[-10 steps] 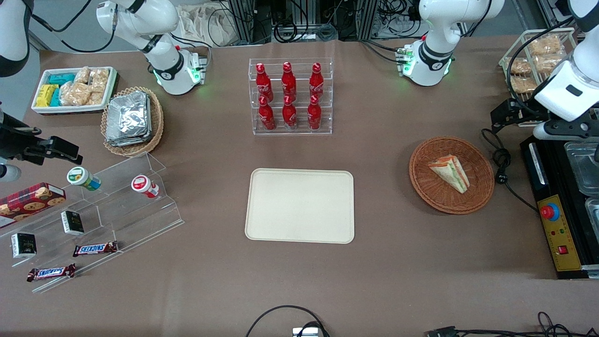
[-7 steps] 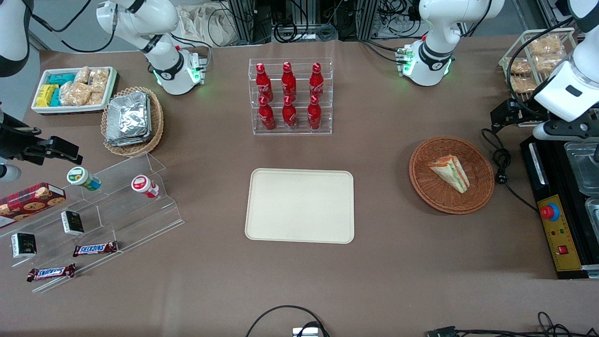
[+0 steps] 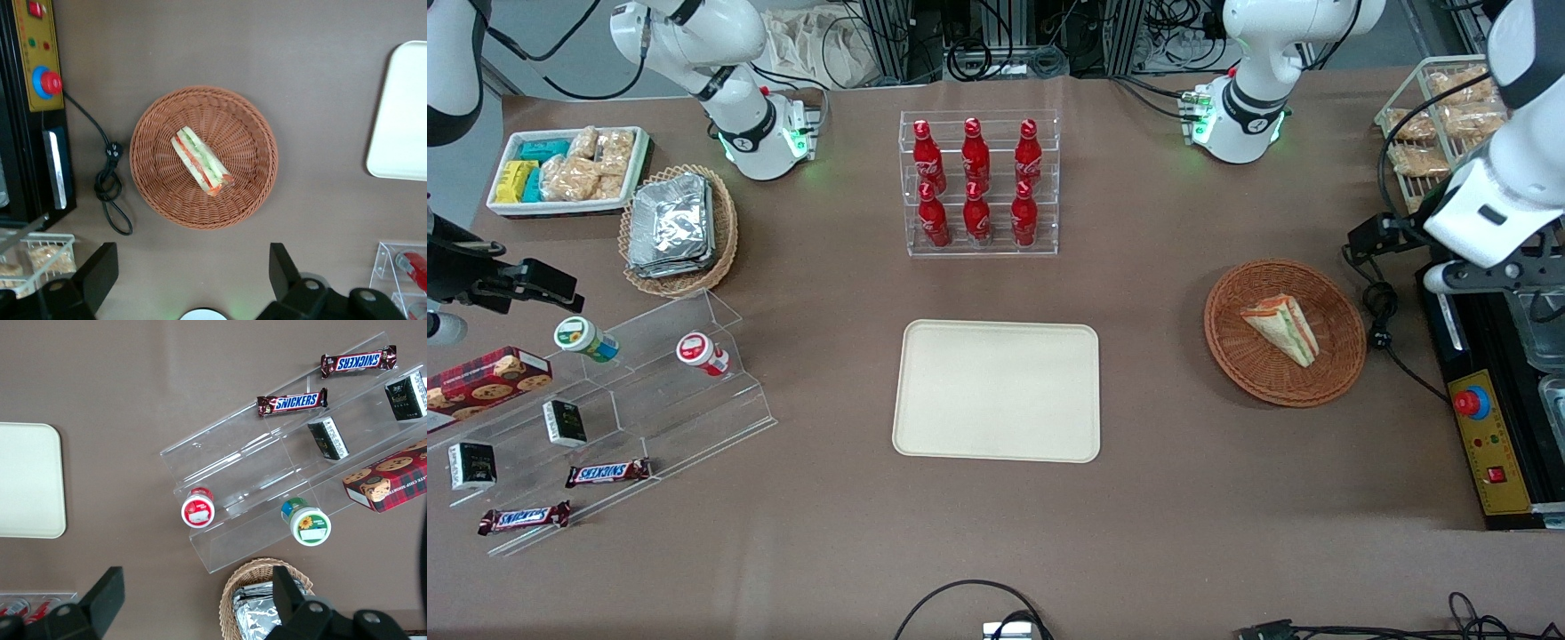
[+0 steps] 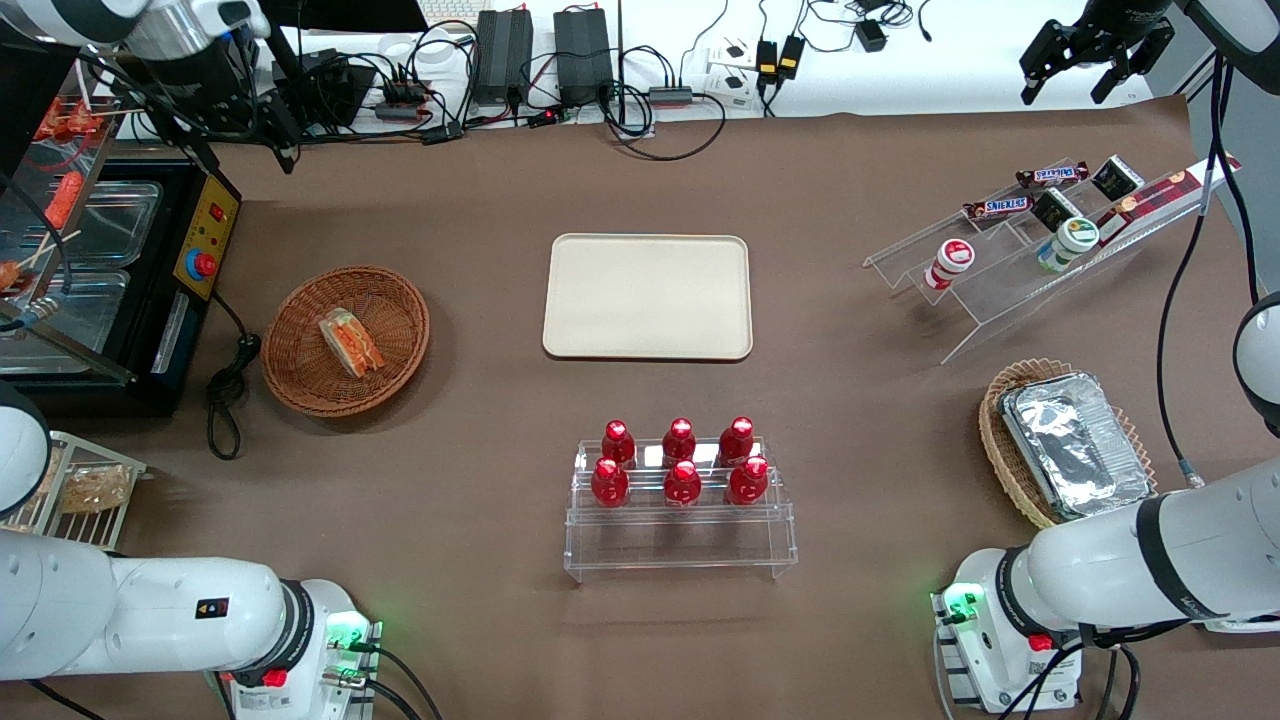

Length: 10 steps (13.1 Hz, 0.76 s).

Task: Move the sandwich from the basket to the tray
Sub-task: 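Move the left gripper over the wicker basket holding the sandwich, then lower the open left gripper around the wrapped sandwich in the basket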

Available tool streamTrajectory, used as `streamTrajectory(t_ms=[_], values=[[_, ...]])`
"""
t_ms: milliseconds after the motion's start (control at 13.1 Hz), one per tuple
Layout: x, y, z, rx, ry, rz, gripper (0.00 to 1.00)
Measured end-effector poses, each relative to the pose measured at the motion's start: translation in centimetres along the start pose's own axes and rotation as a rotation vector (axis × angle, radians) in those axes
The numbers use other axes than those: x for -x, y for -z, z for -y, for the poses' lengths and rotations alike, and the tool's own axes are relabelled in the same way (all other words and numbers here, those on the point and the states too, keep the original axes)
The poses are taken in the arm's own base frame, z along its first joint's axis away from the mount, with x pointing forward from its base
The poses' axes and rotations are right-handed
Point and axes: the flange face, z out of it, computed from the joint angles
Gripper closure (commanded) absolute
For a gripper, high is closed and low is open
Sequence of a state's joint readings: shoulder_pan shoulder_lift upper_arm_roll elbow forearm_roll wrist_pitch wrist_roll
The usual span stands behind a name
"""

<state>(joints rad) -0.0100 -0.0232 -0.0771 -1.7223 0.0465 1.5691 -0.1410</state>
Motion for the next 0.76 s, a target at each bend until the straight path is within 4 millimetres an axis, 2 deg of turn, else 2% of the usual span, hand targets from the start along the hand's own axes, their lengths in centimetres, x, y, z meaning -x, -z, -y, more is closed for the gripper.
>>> streamTrajectory(t_ms=[382,764], values=[[0.8,-7.0,-0.3,-0.007,0.172,0.005,0.00],[2.1,-12.4,0.0,-0.007,0.319,0.003,0.00]])
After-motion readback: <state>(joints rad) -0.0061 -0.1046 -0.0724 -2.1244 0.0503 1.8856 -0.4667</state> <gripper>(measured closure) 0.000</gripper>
